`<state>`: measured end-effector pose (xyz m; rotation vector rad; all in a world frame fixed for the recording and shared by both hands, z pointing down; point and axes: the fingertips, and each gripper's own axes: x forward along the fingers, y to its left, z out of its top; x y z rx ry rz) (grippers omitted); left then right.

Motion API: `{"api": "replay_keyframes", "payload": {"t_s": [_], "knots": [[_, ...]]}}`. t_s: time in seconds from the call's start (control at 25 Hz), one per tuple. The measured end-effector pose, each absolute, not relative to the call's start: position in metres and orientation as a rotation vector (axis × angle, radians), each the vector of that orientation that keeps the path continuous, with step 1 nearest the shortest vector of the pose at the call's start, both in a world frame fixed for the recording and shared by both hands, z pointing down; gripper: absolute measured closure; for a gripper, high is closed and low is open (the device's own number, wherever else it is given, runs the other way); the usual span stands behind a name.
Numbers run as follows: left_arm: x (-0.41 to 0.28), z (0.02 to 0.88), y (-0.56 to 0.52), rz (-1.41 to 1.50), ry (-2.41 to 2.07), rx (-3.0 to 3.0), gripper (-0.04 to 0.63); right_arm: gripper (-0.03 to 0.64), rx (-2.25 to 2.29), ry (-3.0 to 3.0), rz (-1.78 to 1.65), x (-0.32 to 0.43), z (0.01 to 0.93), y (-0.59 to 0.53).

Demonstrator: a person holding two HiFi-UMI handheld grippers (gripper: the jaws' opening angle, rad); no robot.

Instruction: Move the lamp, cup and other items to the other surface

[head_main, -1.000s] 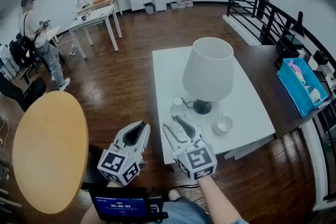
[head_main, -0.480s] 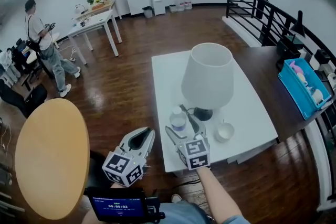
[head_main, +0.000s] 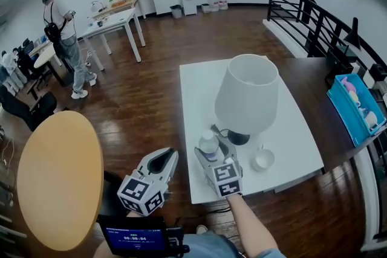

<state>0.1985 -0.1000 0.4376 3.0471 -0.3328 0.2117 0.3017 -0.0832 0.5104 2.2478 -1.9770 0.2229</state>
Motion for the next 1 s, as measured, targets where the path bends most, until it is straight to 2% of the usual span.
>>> {"api": "replay_keyframes", "payload": {"t_s": [0.28,0.44,0.72,1.0], "knots": [[0.174,0.434,-0.116,0.208,-0.447,3.023,0.548,0.33,2.207,-2.073,0.164,0.277,0.482,-0.095],[0.143,0.426,-0.136,0.164,-0.571,3.007,0.577,0.33,2.13,-2.167,0.116,0.241,0.458,-0.117],[0.066,0.416,-0.172,0.124,-0.794,2.939,0.581,0.33,1.961,-2.33,0.067,0.152,0.432,-0.164],[-0.04,0.42,-0.217,0.093,-1.029,2.872,0.581,0.33,1.729,-2.51,0.039,0.03,0.427,-0.222]]}}
